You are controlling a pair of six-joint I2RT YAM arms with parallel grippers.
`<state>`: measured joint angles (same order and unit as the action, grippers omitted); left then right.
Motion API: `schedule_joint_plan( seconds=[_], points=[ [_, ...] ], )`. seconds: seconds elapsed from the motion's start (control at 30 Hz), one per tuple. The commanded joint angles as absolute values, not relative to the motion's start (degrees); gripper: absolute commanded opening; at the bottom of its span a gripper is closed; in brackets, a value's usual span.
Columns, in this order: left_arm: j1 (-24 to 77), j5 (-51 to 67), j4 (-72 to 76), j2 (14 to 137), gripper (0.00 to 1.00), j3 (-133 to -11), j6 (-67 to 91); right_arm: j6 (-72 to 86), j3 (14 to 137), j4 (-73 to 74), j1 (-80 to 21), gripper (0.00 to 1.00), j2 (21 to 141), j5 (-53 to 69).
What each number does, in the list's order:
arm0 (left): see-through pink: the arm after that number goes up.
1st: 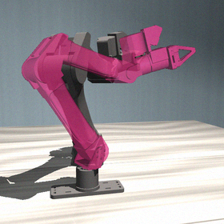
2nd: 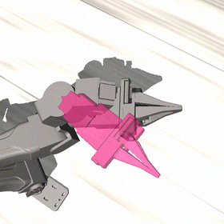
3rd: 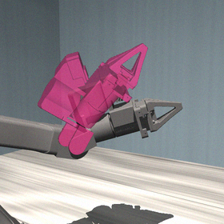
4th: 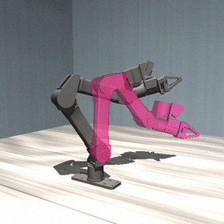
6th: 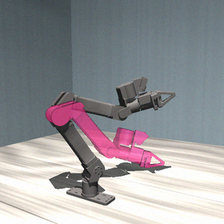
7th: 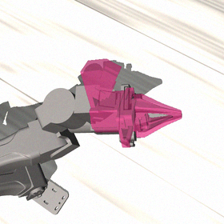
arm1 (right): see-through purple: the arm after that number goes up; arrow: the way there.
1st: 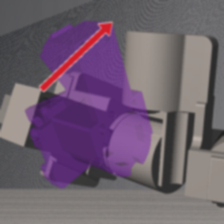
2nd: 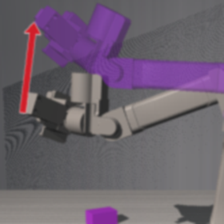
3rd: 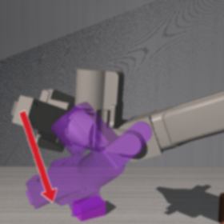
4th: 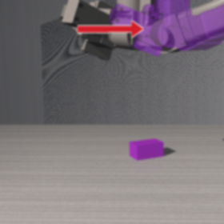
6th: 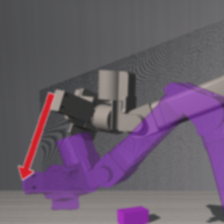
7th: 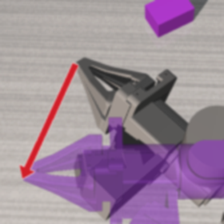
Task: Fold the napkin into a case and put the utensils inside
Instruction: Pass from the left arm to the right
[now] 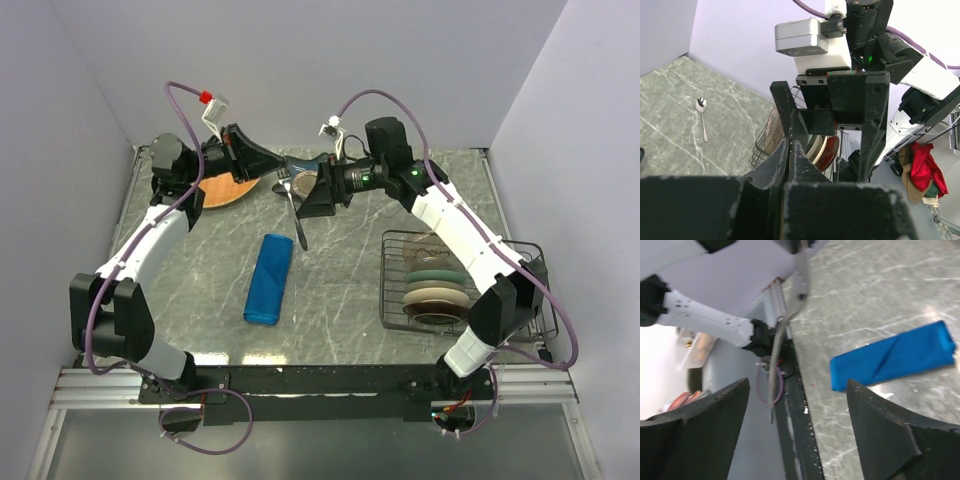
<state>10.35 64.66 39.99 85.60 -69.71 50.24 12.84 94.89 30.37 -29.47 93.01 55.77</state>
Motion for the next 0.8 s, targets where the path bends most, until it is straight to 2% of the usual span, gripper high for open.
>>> schedule_joint_plan(
  seconds=[0.0, 0.03, 0.07, 0.2, 0.27, 0.3, 0.43, 0.47, 0.5, 0.6, 0.7, 0.77],
  points=[
    [10.5, 65.4, 48.9, 86.0, 0.01, -69.4, 54.5, 16.2, 95.0, 25.2, -29.7, 0.79, 92.5, 61.0],
    [10.6, 65.3, 50.0, 86.2, 0.01, -69.3, 55.4, 16.7, 95.0, 24.1, -29.7, 0.72, 93.0, 61.1],
    [10.7, 65.1, 51.0, 86.6, 0.01, -69.0, 56.2, 17.5, 95.4, 23.6, -29.8, 0.7, 93.4, 61.3],
    [10.9, 64.6, 54.6, 87.2, 0.01, -68.3, 59.1, 19.8, 98.3, 22.6, -30.5, 0.67, 96.0, 61.3],
    [10.9, 64.6, 54.8, 87.3, 0.01, -68.3, 59.2, 19.7, 99.2, 22.5, -30.8, 0.56, 97.1, 61.5],
    [10.9, 64.9, 54.6, 87.3, 0.01, -68.5, 58.8, 20.0, 99.2, 22.3, -30.9, 0.49, 97.4, 61.5],
    [10.9, 64.8, 50.3, 86.3, 0.05, -68.8, 55.6, 20.6, 99.2, 21.5, -30.9, 0.0, 97.3, 60.4],
    [10.9, 64.6, 47.3, 86.1, 0.08, -68.9, 54.4, 20.6, 99.2, 21.5, -30.9, 0.0, 97.3, 59.1],
    [10.9, 64.3, 44.5, 85.9, 0.23, -69.7, 51.0, 21.0, 99.2, 21.4, -31.0, 0.0, 97.1, 58.6],
    [10.3, 61.5, 27.6, 84.6, 0.53, -73.6, 38.8, 21.7, 98.8, 20.8, -30.9, 0.0, 96.9, 55.8],
    [9.9, 53.7, 14.1, 83.2, 0.64, -77.3, 29.6, 22.3, 97.5, 20.7, -30.8, 0.0, 95.8, 49.7],
    [9.9, 49.2, 10.1, 83.8, 0.68, -80.4, 29.8, 23.5, 94.9, 17.9, -30.8, 0.0, 94.9, 46.2]
  ],
)
